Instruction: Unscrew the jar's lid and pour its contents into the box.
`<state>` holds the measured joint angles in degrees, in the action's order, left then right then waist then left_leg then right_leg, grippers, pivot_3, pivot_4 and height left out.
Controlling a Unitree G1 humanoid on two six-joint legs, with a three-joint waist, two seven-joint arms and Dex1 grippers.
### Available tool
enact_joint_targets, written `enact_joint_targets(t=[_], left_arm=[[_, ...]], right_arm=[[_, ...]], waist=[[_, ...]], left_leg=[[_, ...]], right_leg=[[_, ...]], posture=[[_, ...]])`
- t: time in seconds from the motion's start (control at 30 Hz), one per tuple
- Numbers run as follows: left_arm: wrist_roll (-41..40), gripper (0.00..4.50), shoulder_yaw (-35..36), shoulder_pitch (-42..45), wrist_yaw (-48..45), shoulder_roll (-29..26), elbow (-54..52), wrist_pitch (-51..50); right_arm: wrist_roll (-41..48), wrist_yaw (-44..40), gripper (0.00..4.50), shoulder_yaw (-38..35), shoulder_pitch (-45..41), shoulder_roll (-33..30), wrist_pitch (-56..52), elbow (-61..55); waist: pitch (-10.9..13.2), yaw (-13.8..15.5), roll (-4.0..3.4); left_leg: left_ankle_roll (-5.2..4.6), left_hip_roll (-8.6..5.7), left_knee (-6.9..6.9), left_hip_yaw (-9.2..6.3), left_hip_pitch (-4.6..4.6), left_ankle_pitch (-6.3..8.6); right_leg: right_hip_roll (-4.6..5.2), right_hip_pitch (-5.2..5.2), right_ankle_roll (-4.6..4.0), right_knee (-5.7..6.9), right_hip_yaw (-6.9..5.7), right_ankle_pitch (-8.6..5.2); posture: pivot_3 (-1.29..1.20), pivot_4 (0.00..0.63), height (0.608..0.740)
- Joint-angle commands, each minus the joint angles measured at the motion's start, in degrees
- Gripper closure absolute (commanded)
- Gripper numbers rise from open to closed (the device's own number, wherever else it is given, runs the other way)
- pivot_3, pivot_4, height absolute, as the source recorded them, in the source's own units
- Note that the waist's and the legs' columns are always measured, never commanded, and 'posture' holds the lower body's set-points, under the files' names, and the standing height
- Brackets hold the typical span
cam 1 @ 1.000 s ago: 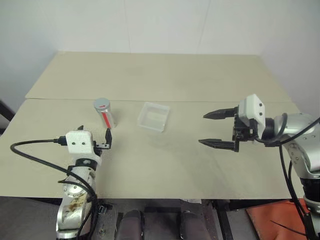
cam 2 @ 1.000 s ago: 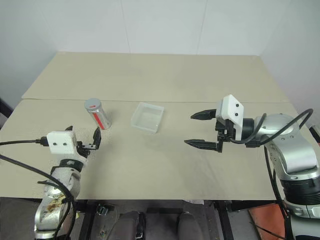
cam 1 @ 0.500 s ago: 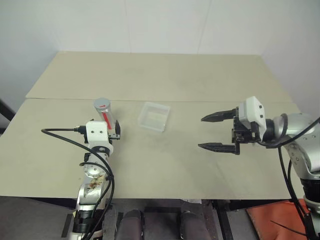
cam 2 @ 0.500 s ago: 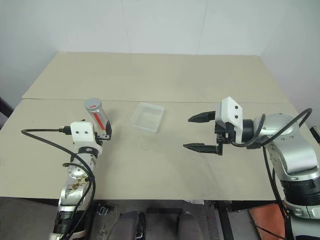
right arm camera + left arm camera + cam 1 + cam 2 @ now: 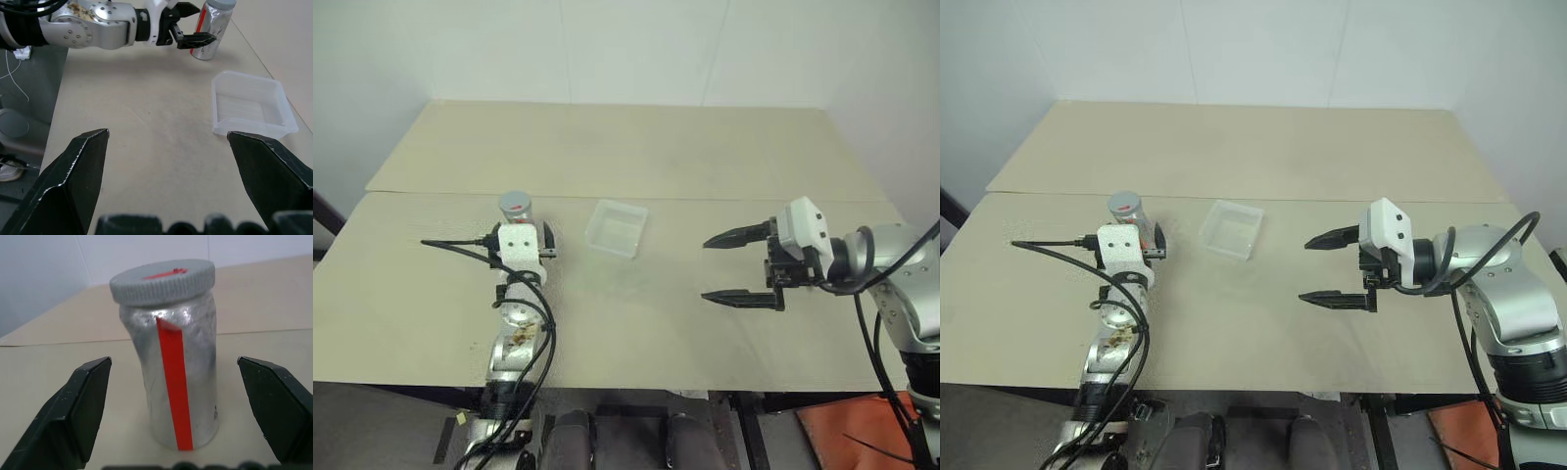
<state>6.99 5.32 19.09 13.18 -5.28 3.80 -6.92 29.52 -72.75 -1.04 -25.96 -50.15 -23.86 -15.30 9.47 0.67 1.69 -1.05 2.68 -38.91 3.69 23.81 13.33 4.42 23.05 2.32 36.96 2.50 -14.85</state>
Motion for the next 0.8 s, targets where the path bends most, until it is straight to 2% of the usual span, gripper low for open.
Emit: enact_joint_targets(t=[0.03, 0.73, 0.8], left_arm=[[1.24, 0.04, -0.05, 2.01, 1.52, 0.02, 2.02, 2.84], [-0.74, 0.04, 1.56, 8.45, 3.53, -0.21, 12.66, 5.55], [-0.56, 0.47, 1.86, 9.32, 4.20, -0.25, 14.24, 5.80]], right_arm=[[0.78, -0.36, 0.00, -1.44, -0.41, -0.58, 0.95, -1.47], [2.19, 0.80, 0.00, -2.89, 1.95, -1.33, 0.05, -4.09], [2.16, 0.84, 0.00, -2.82, 1.92, -1.34, 0.10, -4.06]], waist=[[0.00, -0.01, 0.00], [0.00, 0.00, 0.01], [0.00, 0.00, 0.01]], left_leg=[[0.00, 0.00, 0.00, 0.00, 0.02, 0.00], [0.01, -0.02, -0.01, 0.00, 0.02, 0.00], [0.01, -0.02, 0.00, 0.01, 0.02, 0.00]], right_leg=[[0.00, 0.02, 0.00, 0.00, 0.00, 0.00], [0.01, 0.01, 0.01, 0.01, -0.02, 0.01], [0.01, 0.01, 0.01, 0.01, -0.02, 0.01]], posture=[[0.00, 0.150, 0.740], [0.00, 0.150, 0.740], [0.00, 0.150, 0.740]])
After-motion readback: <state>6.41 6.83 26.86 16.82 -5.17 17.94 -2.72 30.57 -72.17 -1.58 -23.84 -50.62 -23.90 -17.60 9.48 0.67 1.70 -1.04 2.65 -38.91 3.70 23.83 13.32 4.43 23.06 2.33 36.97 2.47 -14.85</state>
